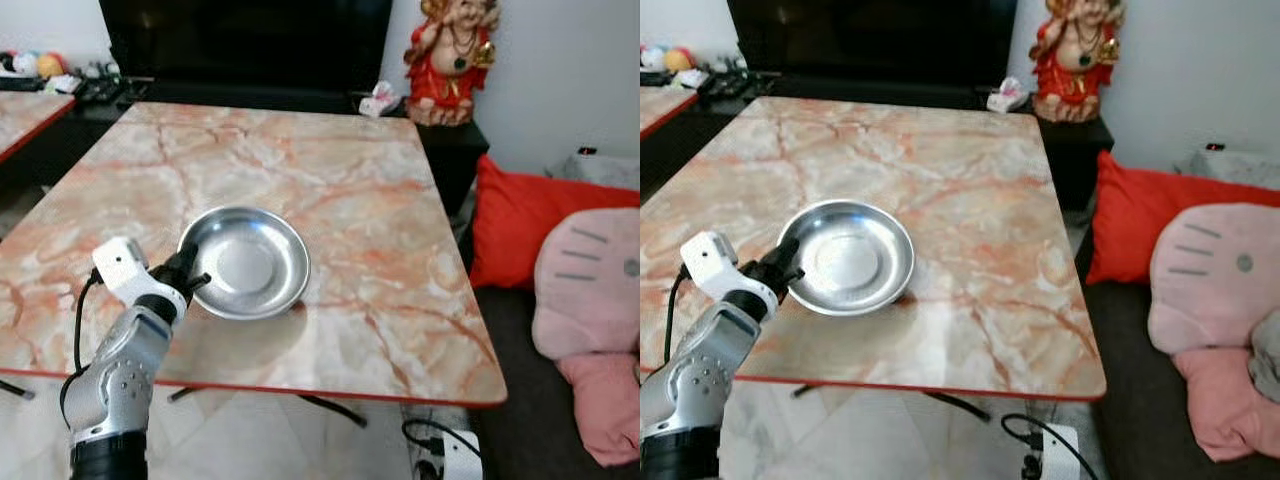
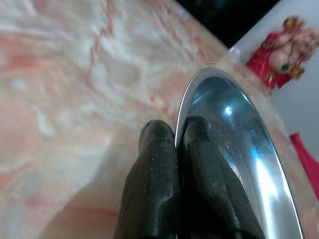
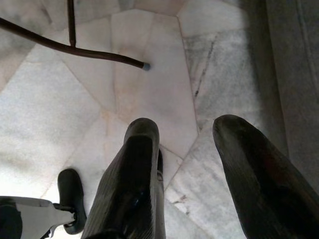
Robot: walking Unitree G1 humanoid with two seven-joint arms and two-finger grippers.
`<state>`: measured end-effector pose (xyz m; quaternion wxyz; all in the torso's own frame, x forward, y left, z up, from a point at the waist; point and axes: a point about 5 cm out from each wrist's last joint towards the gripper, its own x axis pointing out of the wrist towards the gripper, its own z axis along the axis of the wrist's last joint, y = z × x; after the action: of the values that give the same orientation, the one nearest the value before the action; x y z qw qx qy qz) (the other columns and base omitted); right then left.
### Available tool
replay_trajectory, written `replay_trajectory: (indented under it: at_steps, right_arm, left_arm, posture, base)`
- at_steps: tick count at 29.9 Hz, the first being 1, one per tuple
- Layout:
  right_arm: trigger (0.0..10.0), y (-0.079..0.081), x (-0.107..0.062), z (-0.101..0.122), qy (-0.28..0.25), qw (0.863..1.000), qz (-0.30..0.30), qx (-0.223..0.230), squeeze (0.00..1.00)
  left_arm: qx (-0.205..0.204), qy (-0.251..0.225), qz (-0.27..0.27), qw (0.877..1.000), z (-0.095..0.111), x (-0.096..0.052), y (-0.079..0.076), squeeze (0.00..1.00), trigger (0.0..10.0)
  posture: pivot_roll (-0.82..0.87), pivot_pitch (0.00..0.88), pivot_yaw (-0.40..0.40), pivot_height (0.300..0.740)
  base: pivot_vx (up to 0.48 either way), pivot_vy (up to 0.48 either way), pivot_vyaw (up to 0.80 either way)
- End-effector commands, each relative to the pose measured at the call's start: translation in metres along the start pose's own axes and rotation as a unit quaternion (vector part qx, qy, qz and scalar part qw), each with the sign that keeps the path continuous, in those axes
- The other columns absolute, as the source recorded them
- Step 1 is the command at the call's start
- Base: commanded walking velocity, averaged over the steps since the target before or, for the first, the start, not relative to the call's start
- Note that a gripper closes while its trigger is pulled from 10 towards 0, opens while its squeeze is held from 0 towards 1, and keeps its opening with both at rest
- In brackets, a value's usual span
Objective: Setting the table
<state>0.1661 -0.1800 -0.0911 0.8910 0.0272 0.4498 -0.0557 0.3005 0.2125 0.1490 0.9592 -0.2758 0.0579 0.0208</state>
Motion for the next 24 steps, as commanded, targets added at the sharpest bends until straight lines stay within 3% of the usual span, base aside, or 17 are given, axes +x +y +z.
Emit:
replay_trajectory:
  at_steps: [1,8,24]
  right_arm:
    - [10.0,0.0,0.0,-0.001,0.005,1.0,0.002,-0.006,0.0]
    - [10.0,0.0,0.0,-0.002,0.007,1.0,0.003,-0.007,0.0]
    - [10.0,0.001,0.0,-0.004,0.013,1.0,0.006,-0.01,0.0]
  left_arm:
    - [0.011,0.003,-0.004,1.0,0.005,-0.004,0.0,0.0,10.0]
    - [0.035,0.026,0.019,0.999,0.004,-0.014,0.017,0.0,10.0]
    - [0.059,0.066,0.03,0.996,-0.007,-0.025,0.035,0.0,10.0]
  posture:
    - [0.13,0.039,-0.039,0.74]
    - [0.13,0.04,-0.04,0.74]
    - [0.13,0.039,-0.042,0.74]
  base:
    - [0.0,0.0,0.0]
    - [0.0,0.0,0.0]
    - [0.0,0.0,0.0]
